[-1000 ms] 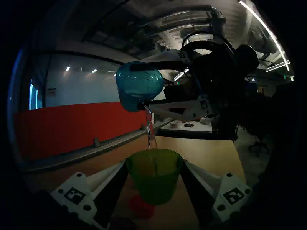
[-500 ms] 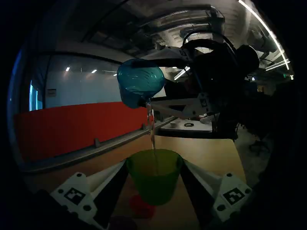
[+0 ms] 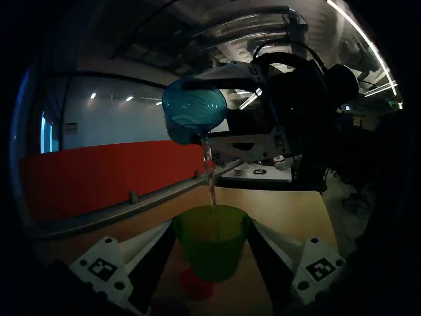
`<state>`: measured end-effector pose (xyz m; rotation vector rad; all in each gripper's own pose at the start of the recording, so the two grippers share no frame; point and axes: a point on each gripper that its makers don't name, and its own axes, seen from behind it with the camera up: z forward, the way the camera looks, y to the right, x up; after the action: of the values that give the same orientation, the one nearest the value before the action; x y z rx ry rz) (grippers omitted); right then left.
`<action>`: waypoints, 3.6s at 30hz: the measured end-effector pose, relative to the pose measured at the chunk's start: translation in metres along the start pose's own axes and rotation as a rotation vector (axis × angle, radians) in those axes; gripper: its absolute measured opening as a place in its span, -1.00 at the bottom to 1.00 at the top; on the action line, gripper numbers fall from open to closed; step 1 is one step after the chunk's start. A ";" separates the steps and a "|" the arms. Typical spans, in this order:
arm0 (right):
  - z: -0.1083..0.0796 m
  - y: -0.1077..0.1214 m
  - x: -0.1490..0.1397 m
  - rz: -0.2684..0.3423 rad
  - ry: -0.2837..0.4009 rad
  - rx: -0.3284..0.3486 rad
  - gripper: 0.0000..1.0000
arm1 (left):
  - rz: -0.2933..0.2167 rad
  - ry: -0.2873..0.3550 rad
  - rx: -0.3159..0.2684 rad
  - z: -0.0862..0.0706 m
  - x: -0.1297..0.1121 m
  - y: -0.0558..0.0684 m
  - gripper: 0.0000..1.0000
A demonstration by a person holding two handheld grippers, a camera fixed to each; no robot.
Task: Pour water
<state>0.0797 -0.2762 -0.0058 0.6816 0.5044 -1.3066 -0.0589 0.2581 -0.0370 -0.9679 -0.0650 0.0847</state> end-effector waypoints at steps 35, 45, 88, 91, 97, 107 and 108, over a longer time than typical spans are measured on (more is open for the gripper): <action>0.002 0.010 0.007 -0.146 -0.006 -0.018 0.80 | 0.007 -0.001 -0.011 0.002 0.000 0.004 0.78; 0.004 0.011 0.009 -0.204 -0.013 -0.017 0.80 | 0.006 0.002 -0.008 0.001 0.001 0.001 0.78; 0.006 0.006 0.016 -0.251 -0.010 -0.002 0.80 | 0.001 0.012 0.002 -0.002 0.003 -0.002 0.78; 0.006 0.006 0.015 -0.185 -0.003 -0.003 0.80 | 0.001 0.012 0.002 -0.002 0.003 -0.002 0.78; 0.002 0.000 0.012 -0.017 0.014 0.003 0.80 | 0.005 0.010 0.004 -0.002 0.005 -0.001 0.78; -0.009 0.006 0.011 0.329 0.042 -0.032 0.80 | 0.006 0.010 0.009 -0.003 0.005 -0.002 0.78; -0.009 0.005 0.010 0.358 0.043 -0.033 0.80 | 0.006 0.010 0.010 -0.003 0.005 -0.002 0.78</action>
<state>0.0869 -0.2761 -0.0184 0.7357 0.4147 -0.9475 -0.0535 0.2545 -0.0368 -0.9587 -0.0525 0.0858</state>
